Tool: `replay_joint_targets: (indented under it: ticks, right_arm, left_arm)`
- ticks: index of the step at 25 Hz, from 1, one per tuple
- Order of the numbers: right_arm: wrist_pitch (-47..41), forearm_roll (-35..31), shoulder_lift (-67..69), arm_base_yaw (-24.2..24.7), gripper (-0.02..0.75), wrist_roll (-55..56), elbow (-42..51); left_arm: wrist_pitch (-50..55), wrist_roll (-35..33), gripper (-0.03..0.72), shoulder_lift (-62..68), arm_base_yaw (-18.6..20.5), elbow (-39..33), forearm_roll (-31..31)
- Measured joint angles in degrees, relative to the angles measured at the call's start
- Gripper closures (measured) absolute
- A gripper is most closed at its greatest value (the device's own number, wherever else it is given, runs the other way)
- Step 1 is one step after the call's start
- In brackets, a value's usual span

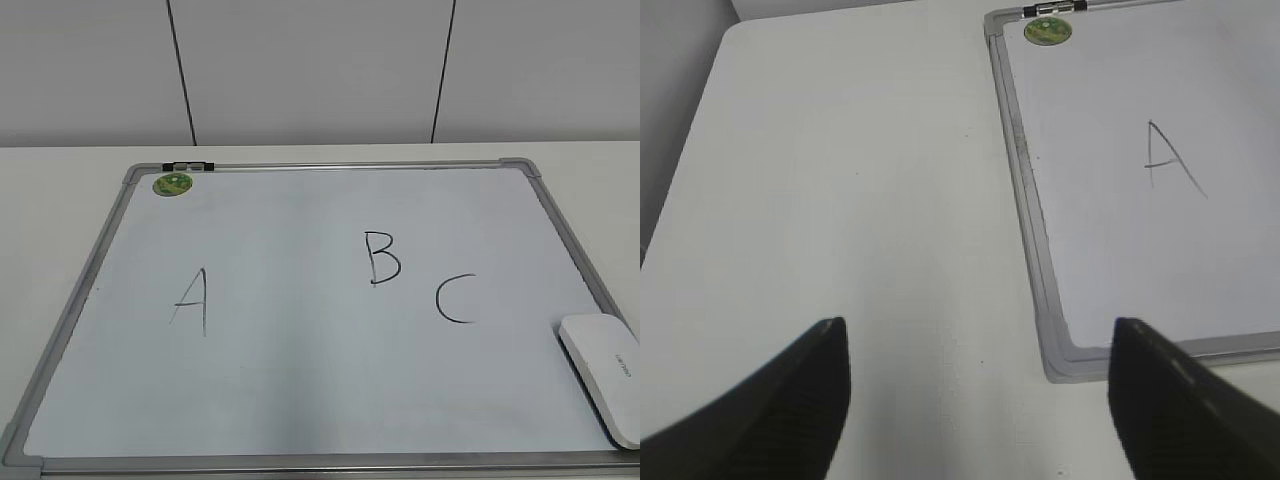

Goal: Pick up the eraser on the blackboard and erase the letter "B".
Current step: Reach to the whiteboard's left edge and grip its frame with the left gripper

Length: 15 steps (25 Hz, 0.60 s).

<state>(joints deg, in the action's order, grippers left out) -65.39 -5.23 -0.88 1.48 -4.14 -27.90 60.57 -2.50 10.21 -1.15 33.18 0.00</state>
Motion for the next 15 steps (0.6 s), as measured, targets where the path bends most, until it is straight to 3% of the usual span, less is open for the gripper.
replay_joint_targets:
  ticks: [8,15]
  right_arm:
    - [0.0,0.0,0.0,0.0,0.151,0.0,0.0]
    - [0.0,0.0,0.0,0.0,0.151,0.0,0.0]
  left_arm:
    - [-10.94,0.0,0.097,21.18,0.0,3.23,-4.42]
    - [-16.16,0.0,0.098,39.8,0.0,8.23,-4.78]
